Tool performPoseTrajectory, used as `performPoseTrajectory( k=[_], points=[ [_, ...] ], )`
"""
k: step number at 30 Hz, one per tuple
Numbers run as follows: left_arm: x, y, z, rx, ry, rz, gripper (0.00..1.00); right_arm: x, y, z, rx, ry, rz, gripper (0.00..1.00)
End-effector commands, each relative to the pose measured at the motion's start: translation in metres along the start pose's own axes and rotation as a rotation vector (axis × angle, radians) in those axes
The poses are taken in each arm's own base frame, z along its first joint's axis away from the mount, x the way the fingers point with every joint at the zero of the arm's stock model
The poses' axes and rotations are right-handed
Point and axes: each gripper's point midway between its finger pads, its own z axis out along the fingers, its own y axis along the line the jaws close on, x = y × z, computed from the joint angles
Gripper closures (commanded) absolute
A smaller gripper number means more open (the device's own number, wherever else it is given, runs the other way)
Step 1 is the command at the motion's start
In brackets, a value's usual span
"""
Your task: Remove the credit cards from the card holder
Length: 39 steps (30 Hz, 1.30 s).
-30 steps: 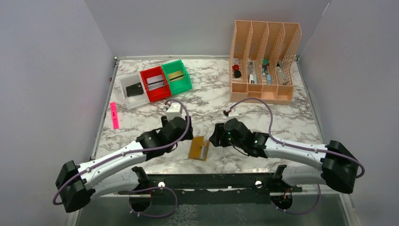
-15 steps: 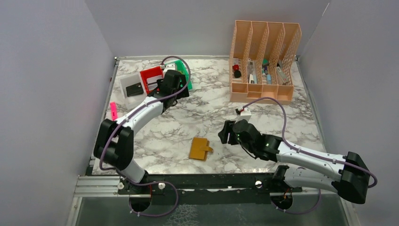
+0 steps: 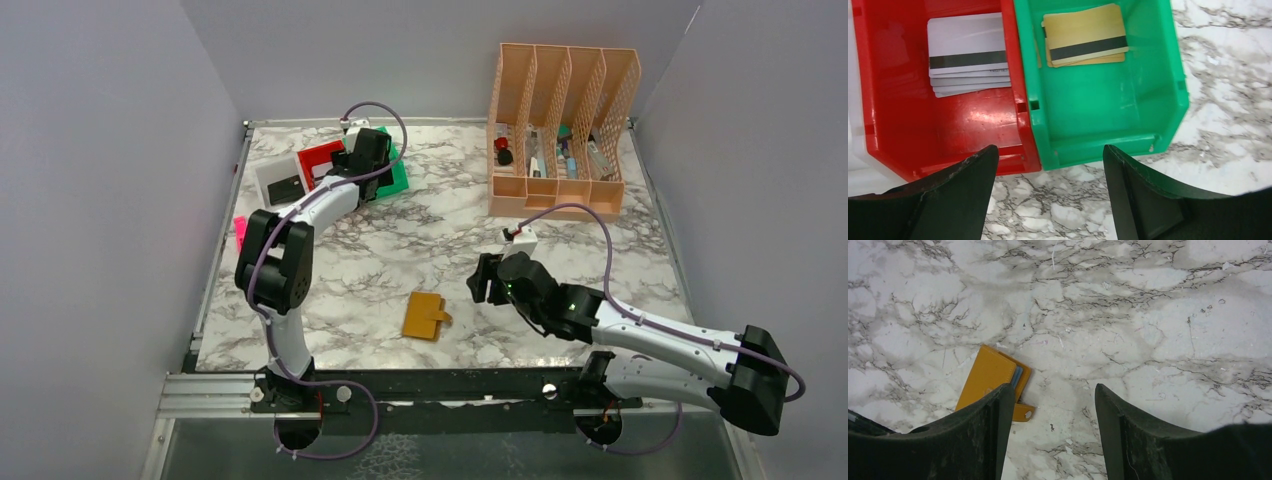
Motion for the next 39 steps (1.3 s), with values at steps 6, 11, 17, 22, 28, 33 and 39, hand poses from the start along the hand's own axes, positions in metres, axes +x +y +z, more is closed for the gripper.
performPoseTrajectory(
  k=[6, 11, 17, 22, 28, 33, 39],
  points=[
    [0.005, 0.020, 0.027, -0.091, 0.008, 0.002, 0.23, -0.005, -0.003, -0.001, 0.021, -0.008, 0.004, 0.35],
    [0.027, 0.023, 0.041, -0.085, 0.062, 0.000, 0.30, -0.003, -0.001, 0.000, 0.014, 0.000, 0.003, 0.35],
    [0.041, 0.018, 0.044, -0.051, 0.102, 0.004, 0.38, -0.004, 0.000, -0.001, 0.011, 0.000, 0.001, 0.35],
    [0.050, 0.011, 0.040, 0.003, 0.134, -0.011, 0.43, -0.003, -0.001, -0.001, 0.010, 0.003, 0.010, 0.35],
    [0.077, 0.001, 0.029, 0.082, 0.204, -0.048, 0.46, 0.000, -0.001, -0.001, 0.009, 0.007, 0.023, 0.35],
    [0.094, -0.010, 0.017, 0.124, 0.243, -0.061, 0.48, 0.001, -0.002, -0.001, 0.008, 0.009, 0.029, 0.35],
    [0.108, -0.036, -0.013, 0.180, 0.252, -0.047, 0.48, 0.001, -0.004, -0.002, 0.013, 0.002, 0.034, 0.35]
  ],
)
